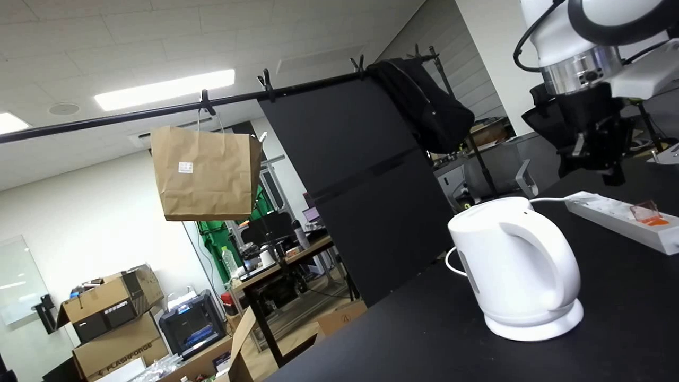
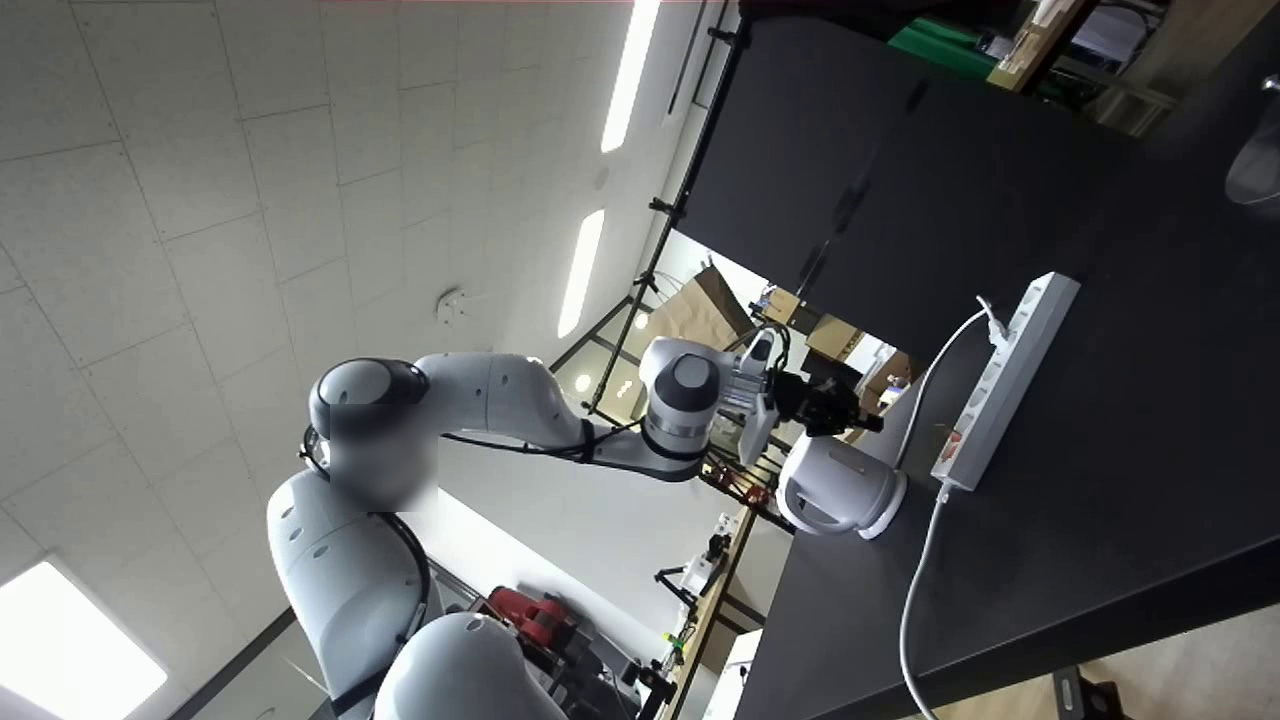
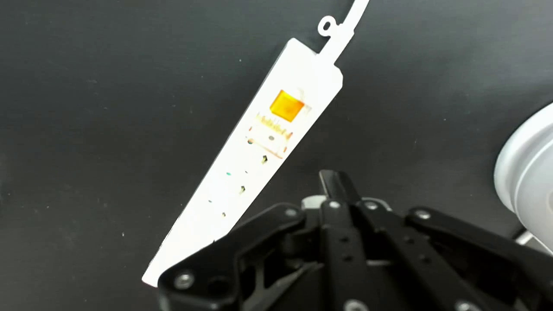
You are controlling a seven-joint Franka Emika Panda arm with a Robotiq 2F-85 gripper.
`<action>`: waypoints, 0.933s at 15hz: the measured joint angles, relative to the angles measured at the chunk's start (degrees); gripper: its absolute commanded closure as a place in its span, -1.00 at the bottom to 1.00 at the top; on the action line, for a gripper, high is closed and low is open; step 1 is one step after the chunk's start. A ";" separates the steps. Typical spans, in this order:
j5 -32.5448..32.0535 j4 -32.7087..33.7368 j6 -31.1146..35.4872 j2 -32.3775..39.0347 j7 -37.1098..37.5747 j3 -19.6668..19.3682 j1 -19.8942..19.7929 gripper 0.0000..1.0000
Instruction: Turn on the electric kettle, turn off the extension cable then turn it back on
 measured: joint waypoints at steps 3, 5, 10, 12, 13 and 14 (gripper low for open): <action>0.32 -1.75 -0.35 -3.89 -1.67 2.55 -3.30 1.00; 0.91 -2.56 -0.43 -5.22 -2.97 4.23 -5.57 1.00; 2.36 -3.38 -0.45 -5.84 -5.38 6.86 -8.95 1.00; 2.50 -3.52 -0.49 -5.84 -5.75 7.36 -9.57 1.00; 2.53 -3.57 -0.53 -5.84 -5.91 7.53 -9.80 1.00; 2.56 -3.60 -0.60 -5.84 -6.06 7.73 -10.03 1.00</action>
